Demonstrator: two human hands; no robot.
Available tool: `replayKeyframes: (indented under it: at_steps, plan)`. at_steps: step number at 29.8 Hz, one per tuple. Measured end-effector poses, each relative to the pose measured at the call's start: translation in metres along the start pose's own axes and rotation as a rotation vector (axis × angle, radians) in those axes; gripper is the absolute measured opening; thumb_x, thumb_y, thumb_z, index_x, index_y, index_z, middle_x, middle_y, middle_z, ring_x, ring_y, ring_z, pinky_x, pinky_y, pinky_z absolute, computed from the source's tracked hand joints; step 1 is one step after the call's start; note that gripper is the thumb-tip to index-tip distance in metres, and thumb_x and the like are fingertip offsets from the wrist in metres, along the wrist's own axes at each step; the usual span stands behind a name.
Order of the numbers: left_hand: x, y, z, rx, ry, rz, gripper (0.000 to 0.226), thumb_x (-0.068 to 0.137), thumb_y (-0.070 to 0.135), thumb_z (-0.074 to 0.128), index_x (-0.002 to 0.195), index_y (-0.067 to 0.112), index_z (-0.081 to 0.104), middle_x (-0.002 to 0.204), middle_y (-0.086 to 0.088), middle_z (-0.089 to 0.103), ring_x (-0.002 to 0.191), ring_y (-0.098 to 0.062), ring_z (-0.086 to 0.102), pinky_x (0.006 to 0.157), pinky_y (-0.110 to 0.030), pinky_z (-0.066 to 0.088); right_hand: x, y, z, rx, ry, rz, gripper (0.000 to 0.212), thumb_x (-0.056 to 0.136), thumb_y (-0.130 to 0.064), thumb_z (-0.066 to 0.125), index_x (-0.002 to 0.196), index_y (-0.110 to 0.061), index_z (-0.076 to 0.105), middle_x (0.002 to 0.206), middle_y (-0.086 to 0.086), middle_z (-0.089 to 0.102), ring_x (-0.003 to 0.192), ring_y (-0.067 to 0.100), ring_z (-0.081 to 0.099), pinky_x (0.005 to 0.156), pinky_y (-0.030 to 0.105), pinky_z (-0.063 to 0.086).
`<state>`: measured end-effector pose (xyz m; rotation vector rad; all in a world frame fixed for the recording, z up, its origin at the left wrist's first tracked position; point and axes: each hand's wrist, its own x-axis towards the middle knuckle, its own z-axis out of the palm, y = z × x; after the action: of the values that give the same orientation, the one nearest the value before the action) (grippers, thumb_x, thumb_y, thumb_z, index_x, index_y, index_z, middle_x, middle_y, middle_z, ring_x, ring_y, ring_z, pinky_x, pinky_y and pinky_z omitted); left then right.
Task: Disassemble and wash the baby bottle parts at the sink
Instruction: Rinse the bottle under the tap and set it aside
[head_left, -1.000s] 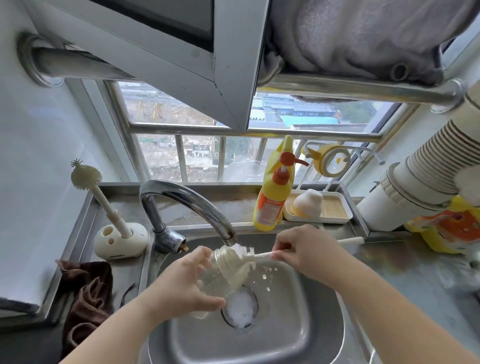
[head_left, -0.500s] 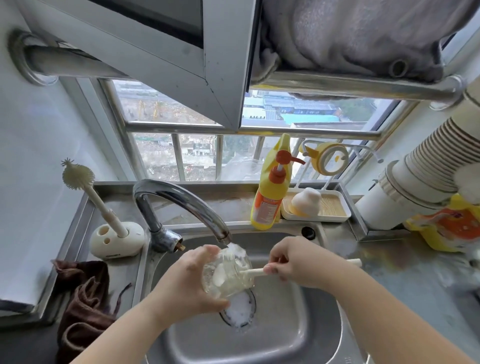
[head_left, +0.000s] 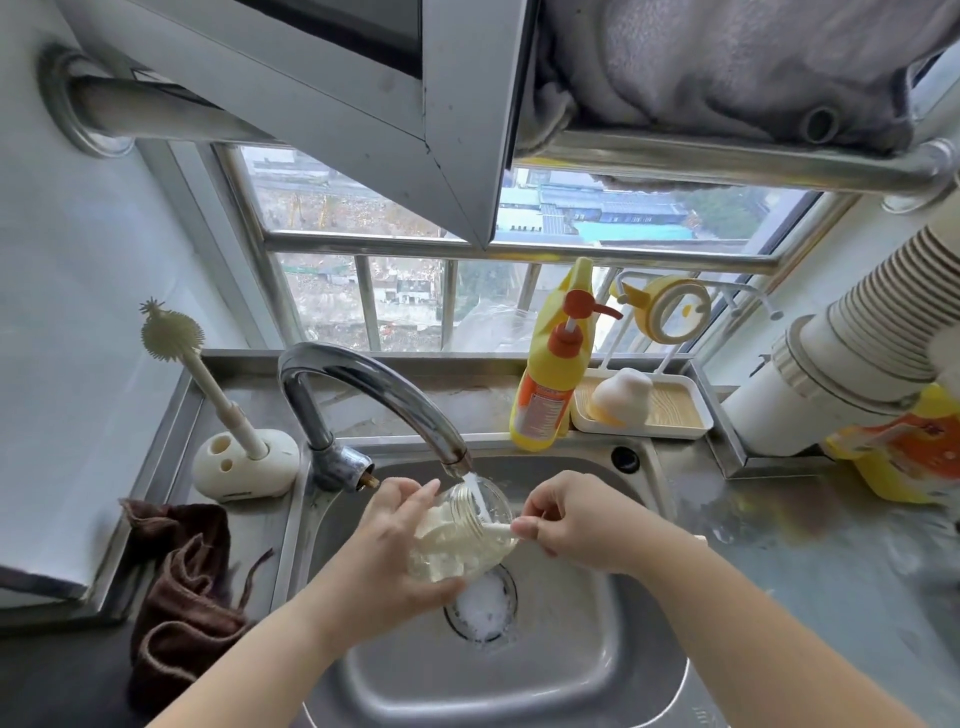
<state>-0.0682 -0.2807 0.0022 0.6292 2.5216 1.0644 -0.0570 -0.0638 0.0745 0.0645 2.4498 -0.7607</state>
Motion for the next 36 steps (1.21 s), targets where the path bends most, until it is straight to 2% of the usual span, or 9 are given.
replayKeyframes:
  at_steps: [3,6,9,11,16,21,25,29,36]
  plan:
    - [0.003,0.005,-0.004,0.162,-0.017,0.014,0.102,0.046,0.068,0.056,0.139,0.033,0.033,0.111,0.014,0.024,0.111,-0.005,0.028,0.093,-0.017,0.041,0.000,-0.002,0.002,-0.044,0.001,-0.037,0.018,0.088,-0.039,0.060,0.077,-0.025,0.062,0.063,-0.011,0.055,0.052,0.002,0.044,0.056,0.019,0.039]
    - [0.006,0.009,-0.004,0.171,-0.096,-0.011,0.095,0.047,0.064,0.064,0.133,0.037,0.033,0.111,0.014,0.022,0.112,-0.004,0.023,0.097,-0.019,0.037,-0.004,-0.005,0.004,-0.047,0.014,-0.076,0.016,0.087,-0.039,0.062,0.083,-0.024,0.066,0.066,-0.013,0.055,0.057,0.002,0.047,0.061,0.022,0.044]
    - [0.004,0.004,-0.004,0.046,-0.073,-0.037,0.086,0.048,0.055,0.071,0.125,0.030,0.043,0.115,0.017,0.039,0.111,-0.003,0.040,0.096,-0.018,0.039,-0.011,-0.002,0.002,-0.163,-0.024,-0.048,0.017,0.088,-0.040,0.060,0.088,-0.025,0.068,0.072,-0.013,0.057,0.063,0.004,0.051,0.065,0.025,0.049]
    - [0.001,0.004,-0.003,0.010,-0.054,-0.074,0.085,0.048,0.050,0.073,0.125,0.033,0.042,0.108,0.019,0.051,0.101,-0.001,0.052,0.086,-0.018,0.045,-0.013,0.001,-0.009,-0.374,0.042,-0.013,0.019,0.089,-0.045,0.056,0.091,-0.029,0.065,0.085,-0.012,0.061,0.075,0.009,0.057,0.069,0.028,0.051]
    - [0.005,0.014,0.003,0.118,-0.005,-0.055,0.087,0.054,0.044,0.076,0.131,0.031,0.039,0.112,0.017,0.051,0.107,-0.005,0.048,0.090,-0.020,0.043,-0.003,-0.005,-0.002,-0.582,0.237,-0.082,0.025,0.094,-0.044,0.046,0.100,-0.025,0.062,0.098,-0.003,0.064,0.090,0.021,0.060,0.068,0.028,0.040]
    - [0.003,0.010,-0.001,0.109,0.006,-0.093,0.088,0.053,0.045,0.076,0.131,0.035,0.038,0.112,0.018,0.051,0.104,-0.003,0.049,0.087,-0.019,0.044,-0.003,0.002,-0.014,-0.508,0.198,-0.020,0.024,0.091,-0.048,0.050,0.095,-0.029,0.062,0.097,-0.008,0.063,0.088,0.016,0.059,0.067,0.028,0.042]
    - [0.009,0.016,0.005,0.139,0.026,-0.067,0.093,0.056,0.045,0.077,0.138,0.031,0.034,0.123,0.013,0.051,0.115,-0.007,0.046,0.095,-0.023,0.042,0.007,-0.009,0.002,-0.564,0.136,-0.050,0.023,0.092,-0.045,0.050,0.094,-0.025,0.062,0.096,-0.003,0.063,0.087,0.020,0.060,0.068,0.030,0.044]
    - [0.011,0.011,0.002,0.171,0.073,-0.052,0.089,0.055,0.050,0.074,0.134,0.032,0.036,0.117,0.018,0.050,0.109,-0.003,0.047,0.090,-0.019,0.043,0.008,-0.006,-0.009,-0.397,0.055,0.048,0.020,0.090,-0.043,0.055,0.092,-0.025,0.065,0.095,-0.002,0.064,0.084,0.017,0.061,0.073,0.033,0.053]
    - [0.014,0.006,0.003,0.338,0.105,0.009,0.091,0.055,0.062,0.062,0.135,0.025,0.040,0.125,0.010,0.052,0.117,-0.013,0.049,0.088,-0.025,0.044,0.008,-0.003,0.000,-0.314,-0.045,0.052,0.027,0.092,-0.041,0.052,0.089,-0.017,0.065,0.086,-0.001,0.061,0.077,0.017,0.056,0.066,0.029,0.046]
